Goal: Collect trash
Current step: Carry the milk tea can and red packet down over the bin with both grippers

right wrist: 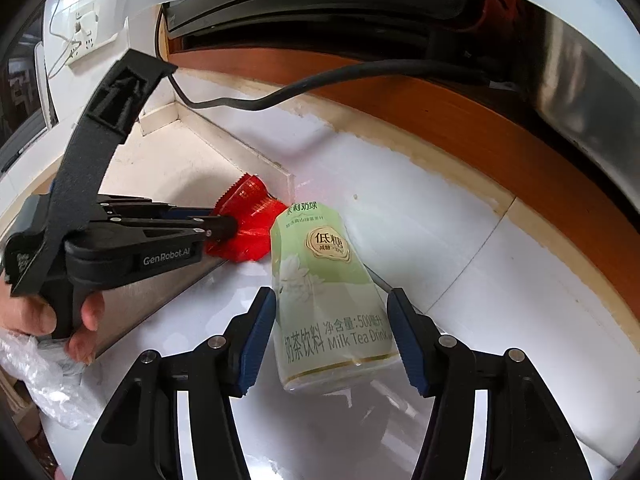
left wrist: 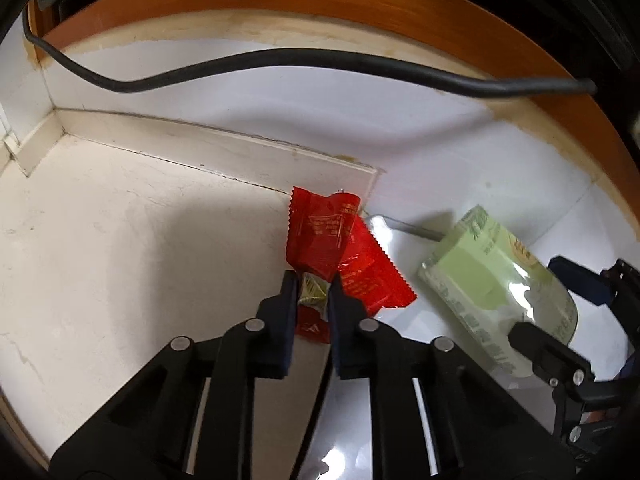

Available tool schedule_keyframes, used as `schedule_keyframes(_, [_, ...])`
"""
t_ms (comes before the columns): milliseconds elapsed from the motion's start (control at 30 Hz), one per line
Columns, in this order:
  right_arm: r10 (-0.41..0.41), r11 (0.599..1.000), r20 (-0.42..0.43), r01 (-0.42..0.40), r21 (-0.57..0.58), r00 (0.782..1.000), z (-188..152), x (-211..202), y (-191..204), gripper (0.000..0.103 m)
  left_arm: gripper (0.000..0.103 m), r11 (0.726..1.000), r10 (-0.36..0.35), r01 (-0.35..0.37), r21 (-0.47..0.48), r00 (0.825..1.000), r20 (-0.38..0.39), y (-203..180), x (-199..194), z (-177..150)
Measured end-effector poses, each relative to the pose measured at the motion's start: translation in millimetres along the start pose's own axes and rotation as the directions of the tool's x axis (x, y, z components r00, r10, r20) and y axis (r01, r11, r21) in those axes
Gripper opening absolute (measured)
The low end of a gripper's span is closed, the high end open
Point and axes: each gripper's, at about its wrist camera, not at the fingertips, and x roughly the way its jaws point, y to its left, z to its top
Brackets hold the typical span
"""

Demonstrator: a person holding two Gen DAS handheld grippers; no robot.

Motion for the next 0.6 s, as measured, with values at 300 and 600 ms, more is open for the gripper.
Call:
schedule_keyframes(300, [0.066, 0.997, 0.016, -0.067, 0.048, 0.998, -16.4, -56.3, 1.5, 0.055, 0.010, 1.000, -0.020, 0.020, -0.002, 1.000, -0.010, -14.9, -52.4, -26.6])
schedule_keyframes(600, [0.127, 0.990, 0.073, -0.130, 0.045, 0.989, -67.9, -163.4, 34.5, 0.055, 0.010, 0.999, -0.035, 0.034, 0.025, 0.999, 0.025, -17.5, -159.1, -93.9])
